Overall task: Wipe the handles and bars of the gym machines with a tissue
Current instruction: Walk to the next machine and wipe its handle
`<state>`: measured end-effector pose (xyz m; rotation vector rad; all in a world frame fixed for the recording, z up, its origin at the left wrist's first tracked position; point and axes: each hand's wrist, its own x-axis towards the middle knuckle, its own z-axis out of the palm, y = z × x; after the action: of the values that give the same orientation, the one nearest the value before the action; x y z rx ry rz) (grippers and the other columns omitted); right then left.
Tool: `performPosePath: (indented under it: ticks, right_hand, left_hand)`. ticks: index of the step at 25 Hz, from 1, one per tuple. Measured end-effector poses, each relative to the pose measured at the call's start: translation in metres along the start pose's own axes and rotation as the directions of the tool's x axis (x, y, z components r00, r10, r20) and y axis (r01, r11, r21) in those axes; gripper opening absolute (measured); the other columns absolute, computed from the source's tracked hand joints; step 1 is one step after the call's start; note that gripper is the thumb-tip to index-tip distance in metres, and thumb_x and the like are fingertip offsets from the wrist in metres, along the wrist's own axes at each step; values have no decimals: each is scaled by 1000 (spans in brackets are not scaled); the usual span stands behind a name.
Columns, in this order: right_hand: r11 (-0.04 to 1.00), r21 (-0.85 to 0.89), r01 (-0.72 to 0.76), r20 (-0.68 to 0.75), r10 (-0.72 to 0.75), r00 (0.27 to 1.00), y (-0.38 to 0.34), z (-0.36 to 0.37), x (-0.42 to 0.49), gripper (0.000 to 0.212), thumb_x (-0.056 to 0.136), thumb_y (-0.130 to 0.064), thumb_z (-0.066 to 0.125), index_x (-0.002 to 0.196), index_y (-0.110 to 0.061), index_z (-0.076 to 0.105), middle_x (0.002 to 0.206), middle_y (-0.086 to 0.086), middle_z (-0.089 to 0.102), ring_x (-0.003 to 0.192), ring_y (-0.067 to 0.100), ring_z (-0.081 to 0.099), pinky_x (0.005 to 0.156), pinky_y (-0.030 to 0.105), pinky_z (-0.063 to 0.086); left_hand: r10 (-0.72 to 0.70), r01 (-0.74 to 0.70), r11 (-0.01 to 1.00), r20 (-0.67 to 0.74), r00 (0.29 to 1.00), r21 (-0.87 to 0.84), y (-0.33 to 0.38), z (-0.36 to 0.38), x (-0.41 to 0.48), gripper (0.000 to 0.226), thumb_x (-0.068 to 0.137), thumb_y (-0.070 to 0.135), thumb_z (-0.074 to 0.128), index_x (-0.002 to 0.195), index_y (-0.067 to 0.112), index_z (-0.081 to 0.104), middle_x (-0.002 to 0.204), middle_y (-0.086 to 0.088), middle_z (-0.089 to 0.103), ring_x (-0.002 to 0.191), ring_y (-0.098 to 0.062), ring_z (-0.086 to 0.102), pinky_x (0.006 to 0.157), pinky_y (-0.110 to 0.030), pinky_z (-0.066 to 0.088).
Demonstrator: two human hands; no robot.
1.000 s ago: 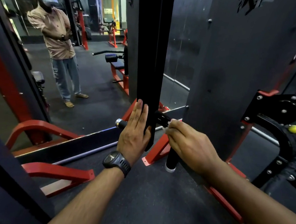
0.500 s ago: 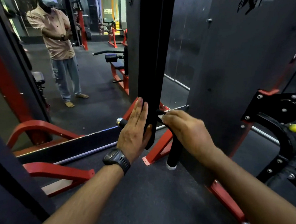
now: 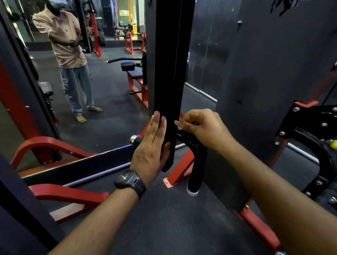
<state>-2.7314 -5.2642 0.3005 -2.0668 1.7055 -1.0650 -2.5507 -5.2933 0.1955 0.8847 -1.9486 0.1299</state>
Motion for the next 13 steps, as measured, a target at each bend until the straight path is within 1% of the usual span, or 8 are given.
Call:
performPosePath:
  ticks: [3, 4, 5, 7, 10, 11, 13]
  right_hand:
    - [969, 221, -110, -10, 115, 993, 17, -2, -17, 17, 89, -38, 71, 88, -22, 74, 82, -7, 75, 78, 3, 71, 73, 23, 56]
    - [966, 235, -111, -23, 119, 993, 18, 1, -17, 17, 89, -38, 71, 89, -21, 74, 82, -7, 75, 79, 4, 71, 73, 25, 56]
    - [973, 210, -96, -22, 103, 994, 16, 3, -15, 18, 89, -38, 71, 89, -21, 74, 82, -7, 75, 79, 3, 71, 74, 25, 56]
    - [976, 206, -75, -1, 77, 997, 14, 7, -14, 17, 90, -37, 71, 90, -21, 74, 84, -7, 75, 81, 3, 71, 77, 26, 56]
    - [906, 407, -118, -41, 147, 988, 28, 7, -35, 10, 93, -29, 70, 89, -20, 74, 81, -5, 75, 75, 2, 69, 71, 25, 52]
    - [913, 397, -94, -95, 143, 985, 29, 8, -40, 9, 93, -28, 70, 88, -21, 74, 81, -7, 75, 75, 1, 68, 71, 24, 51]
    - [966, 257, -39, -208, 95, 973, 29, 13, -48, 9, 93, -29, 69, 92, -21, 74, 86, -11, 73, 83, 1, 68, 76, 24, 54]
  left_hand:
    - [20, -21, 1000, 7, 1000, 20, 0, -2, 0, 78, 90, 12, 62, 153, 8, 16, 161, -15, 16, 149, -19, 18, 102, -40, 50]
    - [4, -4, 1000, 8, 1000, 15, 1, -2, 1, 79, 90, 12, 61, 153, 9, 15, 161, -14, 15, 149, -18, 17, 102, -39, 50]
    - [-15, 15, 1000, 9, 1000, 12, 3, -2, 1, 80, 90, 11, 61, 154, 10, 14, 162, -13, 13, 150, -17, 15, 103, -39, 49]
    - [-35, 35, 999, 6, 999, 27, 5, -3, 0, 81, 90, 11, 61, 154, 11, 11, 162, -10, 10, 150, -14, 12, 103, -39, 49]
    - [-7, 7, 999, 19, 1000, 35, 2, -5, -1, 80, 90, 15, 58, 154, 12, 10, 162, -9, 9, 150, -12, 9, 105, -36, 46]
    - [-11, 10, 999, 17, 1000, 32, 2, -5, -1, 79, 91, 15, 57, 154, 12, 10, 162, -9, 9, 150, -11, 8, 105, -36, 47]
    - [-27, 27, 999, 12, 1000, 40, 5, -4, -1, 79, 91, 13, 58, 154, 10, 11, 162, -12, 10, 150, -13, 9, 106, -37, 46]
